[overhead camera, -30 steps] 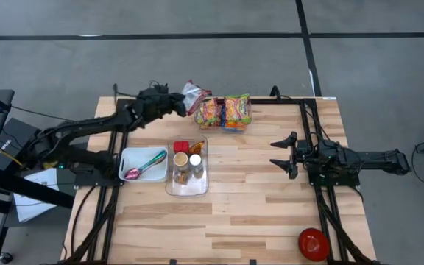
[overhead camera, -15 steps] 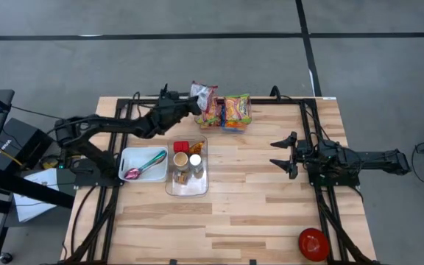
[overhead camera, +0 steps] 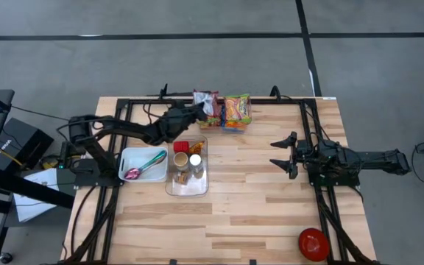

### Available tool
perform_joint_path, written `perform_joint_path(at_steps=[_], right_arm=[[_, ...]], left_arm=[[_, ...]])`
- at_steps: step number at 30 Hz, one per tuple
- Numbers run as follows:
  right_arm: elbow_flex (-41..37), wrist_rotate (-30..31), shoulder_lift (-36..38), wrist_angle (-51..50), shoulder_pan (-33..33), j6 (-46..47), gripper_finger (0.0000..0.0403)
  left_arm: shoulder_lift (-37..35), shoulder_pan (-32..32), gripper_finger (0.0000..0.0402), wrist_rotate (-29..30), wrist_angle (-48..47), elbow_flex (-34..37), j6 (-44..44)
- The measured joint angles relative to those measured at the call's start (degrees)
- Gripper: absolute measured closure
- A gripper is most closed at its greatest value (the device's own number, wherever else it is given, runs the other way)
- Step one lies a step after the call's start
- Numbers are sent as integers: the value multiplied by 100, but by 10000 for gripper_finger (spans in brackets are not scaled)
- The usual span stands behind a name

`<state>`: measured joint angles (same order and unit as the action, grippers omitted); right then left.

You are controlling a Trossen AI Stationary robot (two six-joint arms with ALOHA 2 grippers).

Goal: Pick & Place Food Item
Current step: Put the red noodle pack into the top transparent bin

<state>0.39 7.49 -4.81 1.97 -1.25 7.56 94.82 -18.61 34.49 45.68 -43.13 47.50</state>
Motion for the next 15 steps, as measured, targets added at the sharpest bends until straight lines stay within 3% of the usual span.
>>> perform_joint_path(at_steps=[15], right_arm=[[1,-1,-1,1,1,1,72]], left_arm=[[81,22,401,-38,167,0,5]])
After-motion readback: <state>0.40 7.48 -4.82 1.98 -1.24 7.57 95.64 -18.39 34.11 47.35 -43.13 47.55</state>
